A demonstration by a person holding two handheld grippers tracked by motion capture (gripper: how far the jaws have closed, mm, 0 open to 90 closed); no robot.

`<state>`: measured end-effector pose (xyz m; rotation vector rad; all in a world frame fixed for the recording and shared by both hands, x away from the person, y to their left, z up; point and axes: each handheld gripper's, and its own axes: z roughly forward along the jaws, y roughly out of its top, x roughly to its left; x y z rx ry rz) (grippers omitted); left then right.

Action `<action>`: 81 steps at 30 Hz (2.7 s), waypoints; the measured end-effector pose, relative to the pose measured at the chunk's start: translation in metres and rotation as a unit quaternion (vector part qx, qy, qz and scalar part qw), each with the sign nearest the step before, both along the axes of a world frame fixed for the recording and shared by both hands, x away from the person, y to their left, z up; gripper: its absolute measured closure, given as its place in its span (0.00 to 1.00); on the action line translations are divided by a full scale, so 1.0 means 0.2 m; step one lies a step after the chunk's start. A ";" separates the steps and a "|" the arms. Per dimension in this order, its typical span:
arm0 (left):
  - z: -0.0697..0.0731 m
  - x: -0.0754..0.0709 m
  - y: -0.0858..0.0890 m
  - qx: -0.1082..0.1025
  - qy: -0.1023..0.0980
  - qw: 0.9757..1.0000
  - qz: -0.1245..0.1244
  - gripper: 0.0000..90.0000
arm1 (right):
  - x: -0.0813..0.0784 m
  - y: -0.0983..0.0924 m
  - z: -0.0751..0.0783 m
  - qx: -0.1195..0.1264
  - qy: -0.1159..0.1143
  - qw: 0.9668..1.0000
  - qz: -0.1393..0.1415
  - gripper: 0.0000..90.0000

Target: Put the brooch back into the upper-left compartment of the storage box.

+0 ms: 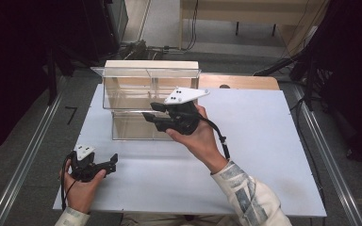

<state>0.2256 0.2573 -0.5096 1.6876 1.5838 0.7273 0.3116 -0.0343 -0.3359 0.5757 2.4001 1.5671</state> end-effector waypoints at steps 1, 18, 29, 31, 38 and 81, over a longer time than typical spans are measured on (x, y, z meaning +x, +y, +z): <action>0.00 0.00 0.00 0.000 0.000 1.000 0.000 0.02 | 0.00 0.00 0.00 0.000 0.000 1.000 0.000 0.61; 0.00 0.00 0.00 0.003 0.002 1.000 0.001 0.02 | -0.09 -0.17 -0.15 -0.006 0.017 1.000 0.001 0.37; 0.00 0.00 0.00 0.002 0.000 1.000 0.002 0.02 | -0.08 -0.30 -0.26 -0.020 0.030 0.999 -0.040 0.29; 0.00 0.00 0.00 0.004 0.002 1.000 0.001 0.02 | -0.07 -0.33 -0.27 -0.024 0.033 0.998 -0.048 0.28; 0.00 0.00 0.00 0.004 0.002 1.000 0.000 0.02 | -0.08 -0.40 -0.32 -0.028 0.038 0.997 -0.068 0.27; -0.01 0.00 -0.01 0.005 0.005 1.000 0.002 0.02 | -0.11 -0.78 -0.48 -0.043 0.046 0.983 -0.171 0.23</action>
